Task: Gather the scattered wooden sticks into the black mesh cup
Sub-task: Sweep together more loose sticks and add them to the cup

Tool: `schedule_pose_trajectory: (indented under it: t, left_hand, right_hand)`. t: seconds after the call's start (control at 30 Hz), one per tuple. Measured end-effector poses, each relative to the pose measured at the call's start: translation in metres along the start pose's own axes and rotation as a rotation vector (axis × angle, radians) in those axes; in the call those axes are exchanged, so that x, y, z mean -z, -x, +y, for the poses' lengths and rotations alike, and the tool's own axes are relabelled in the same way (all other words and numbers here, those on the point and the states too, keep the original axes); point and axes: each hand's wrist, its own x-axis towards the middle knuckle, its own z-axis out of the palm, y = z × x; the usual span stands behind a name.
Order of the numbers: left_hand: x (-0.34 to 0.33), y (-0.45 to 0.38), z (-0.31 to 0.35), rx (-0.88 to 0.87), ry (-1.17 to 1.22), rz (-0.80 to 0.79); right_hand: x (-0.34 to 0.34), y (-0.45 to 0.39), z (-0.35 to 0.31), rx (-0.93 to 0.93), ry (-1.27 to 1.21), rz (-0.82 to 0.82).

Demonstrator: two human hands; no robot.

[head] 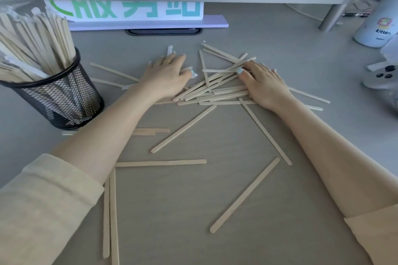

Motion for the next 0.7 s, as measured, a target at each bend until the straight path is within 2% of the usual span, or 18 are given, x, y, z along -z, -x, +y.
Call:
schedule_pose_trajectory:
  t: [0.13,0.33,0.43,0.6,0.7]
  left_hand:
    - [0.006,0.009,-0.005,-0.143,0.094,-0.098]
    - [0.014,0.035,-0.012,-0.215,0.325,-0.22]
    - [0.015,0.048,-0.011,-0.248,0.354,-0.245]
    - [0.027,0.068,-0.014,-0.251,0.385,-0.204]
    - [0.04,0.085,-0.023,-0.184,0.275,-0.261]
  right_hand:
    - [-0.005,0.008,-0.015,0.115,-0.052,-0.021]
    - [-0.02,0.02,-0.042,0.203,-0.093,-0.04]
    - [-0.029,0.032,-0.062,0.264,-0.106,-0.075]
    - [-0.027,0.047,-0.084,0.361,-0.275,-0.192]
    - [-0.014,0.049,-0.077,0.433,-0.131,-0.375]
